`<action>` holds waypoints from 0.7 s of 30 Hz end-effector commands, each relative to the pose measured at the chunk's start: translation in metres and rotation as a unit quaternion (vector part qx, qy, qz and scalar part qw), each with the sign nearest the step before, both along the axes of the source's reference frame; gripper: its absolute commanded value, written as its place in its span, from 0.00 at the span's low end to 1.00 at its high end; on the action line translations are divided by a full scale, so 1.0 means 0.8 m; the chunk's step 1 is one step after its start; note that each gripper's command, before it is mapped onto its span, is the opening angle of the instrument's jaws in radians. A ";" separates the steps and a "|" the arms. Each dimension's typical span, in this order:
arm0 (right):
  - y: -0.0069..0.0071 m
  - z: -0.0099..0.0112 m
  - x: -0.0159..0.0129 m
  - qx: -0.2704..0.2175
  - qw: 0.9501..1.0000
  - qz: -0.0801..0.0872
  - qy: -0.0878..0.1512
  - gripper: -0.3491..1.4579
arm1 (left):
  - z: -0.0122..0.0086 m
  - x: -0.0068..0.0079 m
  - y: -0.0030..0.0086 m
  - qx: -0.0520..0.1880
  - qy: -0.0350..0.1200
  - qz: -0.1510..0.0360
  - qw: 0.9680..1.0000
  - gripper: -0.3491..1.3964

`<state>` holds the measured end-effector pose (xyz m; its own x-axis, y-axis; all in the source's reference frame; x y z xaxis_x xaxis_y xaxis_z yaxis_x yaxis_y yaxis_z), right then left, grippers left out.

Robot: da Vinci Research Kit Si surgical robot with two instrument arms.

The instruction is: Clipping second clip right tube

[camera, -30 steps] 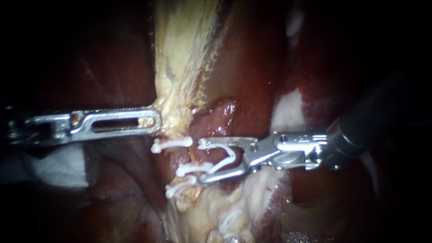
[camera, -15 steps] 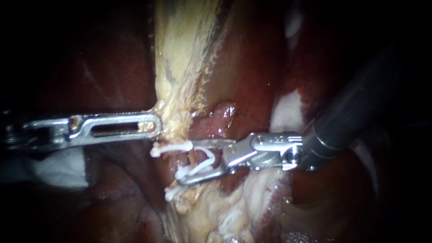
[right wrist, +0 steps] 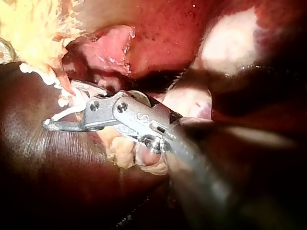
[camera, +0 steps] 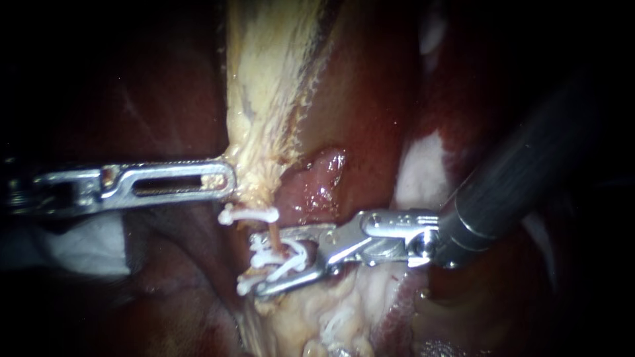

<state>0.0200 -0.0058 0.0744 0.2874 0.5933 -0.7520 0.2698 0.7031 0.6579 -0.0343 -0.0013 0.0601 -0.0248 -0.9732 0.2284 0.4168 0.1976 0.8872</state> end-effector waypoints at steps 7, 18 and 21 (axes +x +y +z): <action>0.0002 0.0003 -0.0001 0.023 1.000 0.002 -0.016 0.34 | 0.0000 0.0000 0.0000 0.000 0.000 0.000 1.000 0.00; 0.0011 0.0012 -0.0013 0.038 0.997 0.002 -0.067 0.00 | 0.0000 0.0000 0.0000 0.000 0.000 0.000 1.000 0.00; 0.0010 0.0011 -0.0013 0.041 0.997 0.002 -0.068 0.00 | 0.0000 -0.0001 0.0000 0.000 0.000 0.000 1.000 0.00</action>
